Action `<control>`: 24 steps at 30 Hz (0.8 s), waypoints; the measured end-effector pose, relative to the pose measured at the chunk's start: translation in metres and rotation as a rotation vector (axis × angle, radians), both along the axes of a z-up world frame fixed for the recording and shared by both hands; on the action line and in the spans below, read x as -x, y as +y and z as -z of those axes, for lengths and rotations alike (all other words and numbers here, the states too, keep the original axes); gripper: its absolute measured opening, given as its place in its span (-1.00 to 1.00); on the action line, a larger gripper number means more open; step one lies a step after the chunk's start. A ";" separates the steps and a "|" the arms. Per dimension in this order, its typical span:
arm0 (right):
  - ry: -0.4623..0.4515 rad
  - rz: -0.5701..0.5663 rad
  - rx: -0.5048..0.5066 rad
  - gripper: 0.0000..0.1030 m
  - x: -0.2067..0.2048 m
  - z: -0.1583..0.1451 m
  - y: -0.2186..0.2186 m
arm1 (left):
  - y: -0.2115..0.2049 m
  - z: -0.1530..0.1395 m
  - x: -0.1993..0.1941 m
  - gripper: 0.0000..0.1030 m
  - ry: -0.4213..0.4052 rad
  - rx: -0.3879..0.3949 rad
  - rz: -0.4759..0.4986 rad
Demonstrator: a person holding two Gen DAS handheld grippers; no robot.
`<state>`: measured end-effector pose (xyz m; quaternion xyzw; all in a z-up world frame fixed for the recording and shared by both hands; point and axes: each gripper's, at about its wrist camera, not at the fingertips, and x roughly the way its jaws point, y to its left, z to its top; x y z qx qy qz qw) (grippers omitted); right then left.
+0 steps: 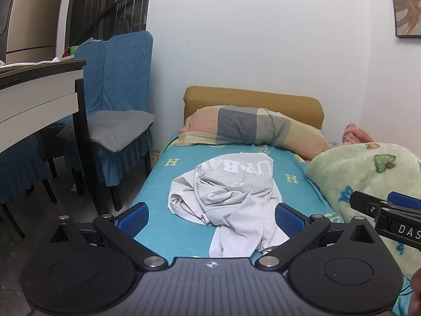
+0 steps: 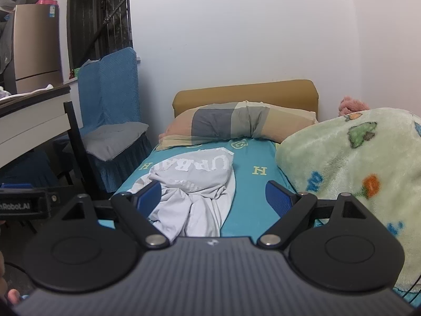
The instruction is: Fold clothes
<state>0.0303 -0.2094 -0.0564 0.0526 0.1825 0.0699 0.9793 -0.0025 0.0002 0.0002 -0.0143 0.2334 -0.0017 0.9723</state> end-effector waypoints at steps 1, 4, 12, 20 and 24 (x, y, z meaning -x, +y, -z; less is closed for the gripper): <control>-0.003 0.000 0.000 0.70 0.001 0.000 0.001 | 0.000 0.000 0.001 0.99 -0.006 -0.001 -0.001; -0.012 -0.002 0.002 0.70 0.002 0.001 0.002 | 0.000 0.000 0.004 0.99 -0.022 -0.002 -0.004; -0.032 -0.007 0.004 0.70 0.006 0.003 0.006 | 0.004 0.007 -0.009 0.99 0.022 0.000 -0.007; -0.003 -0.004 -0.002 0.70 0.001 0.007 0.003 | 0.001 0.009 -0.011 0.99 0.026 -0.006 -0.008; 0.011 -0.009 -0.014 0.70 -0.002 0.008 0.000 | -0.001 0.010 -0.010 0.99 0.026 -0.017 -0.003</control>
